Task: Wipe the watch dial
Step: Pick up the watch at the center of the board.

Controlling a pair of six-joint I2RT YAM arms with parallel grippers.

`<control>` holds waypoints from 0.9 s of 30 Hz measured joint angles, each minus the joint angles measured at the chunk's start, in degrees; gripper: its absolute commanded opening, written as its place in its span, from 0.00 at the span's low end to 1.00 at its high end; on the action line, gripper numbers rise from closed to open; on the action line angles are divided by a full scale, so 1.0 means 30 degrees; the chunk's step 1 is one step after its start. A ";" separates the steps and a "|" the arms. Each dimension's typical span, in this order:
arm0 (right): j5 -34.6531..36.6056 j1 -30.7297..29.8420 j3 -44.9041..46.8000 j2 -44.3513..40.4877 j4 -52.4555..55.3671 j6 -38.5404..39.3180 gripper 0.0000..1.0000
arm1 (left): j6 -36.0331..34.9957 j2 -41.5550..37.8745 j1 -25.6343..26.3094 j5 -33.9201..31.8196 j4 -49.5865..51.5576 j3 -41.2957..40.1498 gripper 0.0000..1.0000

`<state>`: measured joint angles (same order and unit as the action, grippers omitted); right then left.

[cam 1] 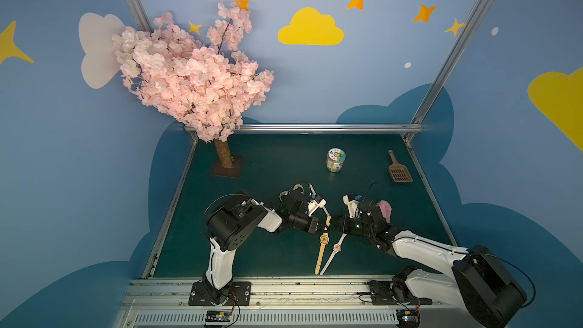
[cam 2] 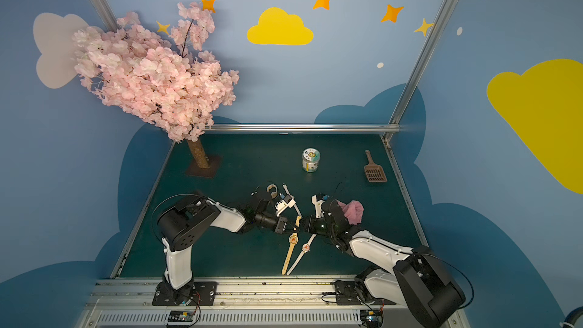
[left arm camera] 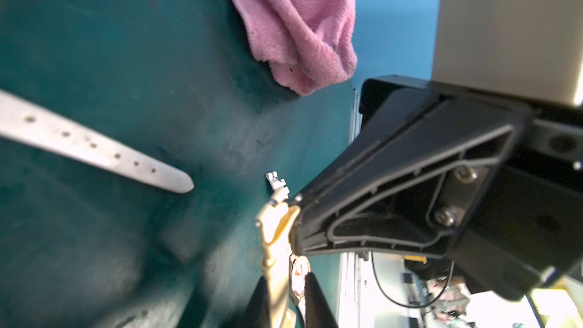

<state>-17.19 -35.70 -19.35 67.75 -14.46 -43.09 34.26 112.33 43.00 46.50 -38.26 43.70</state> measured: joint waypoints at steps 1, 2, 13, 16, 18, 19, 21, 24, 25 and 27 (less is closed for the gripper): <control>0.0073 0.0000 0.0044 -0.0109 0.0087 -0.0073 0.00 | 0.0000 -0.0007 0.0022 -0.0044 0.0000 -0.0007 0.05; 0.0160 0.0000 0.0095 -0.0255 0.0175 -0.0175 0.00 | -0.0073 -0.0007 0.0051 -0.0117 0.0000 -0.0015 0.03; 0.1333 0.0000 0.0393 -0.3395 0.1945 -0.0670 0.62 | -0.0153 -0.1188 0.0080 -0.0991 0.0051 -0.0605 0.03; 0.1421 0.0000 0.1166 -0.4437 0.1202 -0.0692 0.60 | -0.0153 -0.1807 0.0080 -0.0991 0.0015 -0.0656 0.03; 0.1275 0.0000 0.1894 -0.4707 0.0729 -0.0736 0.56 | -0.0138 -0.2025 0.0080 -0.0867 -0.0051 -0.0656 0.03; 0.1122 0.0000 0.2127 -0.4692 0.0612 -0.0787 0.54 | -0.0124 -0.2040 0.0080 -0.0816 -0.0124 -0.0656 0.03; 0.0663 0.0000 0.2404 -0.4554 0.0430 -0.0984 0.52 | -0.0015 -0.2040 0.0080 -0.0656 -0.0299 -0.0692 0.03; -0.0015 0.0000 0.2375 -0.4182 -0.0102 -0.1115 0.49 | 0.0182 -0.2040 0.0087 -0.0291 -0.0619 -0.0729 0.03; -0.0175 0.0000 0.2317 -0.4073 -0.0248 -0.1151 0.49 | 0.0233 -0.2040 0.0087 -0.0262 -0.0656 -0.0736 0.03; -0.0488 0.0000 0.2113 -0.3796 -0.0444 -0.1202 0.49 | 0.0306 -0.2040 0.0087 -0.0095 -0.0736 -0.0743 0.03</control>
<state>-18.65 -35.70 -13.02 56.36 -15.79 -46.70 35.18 106.21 43.27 46.22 -40.47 41.47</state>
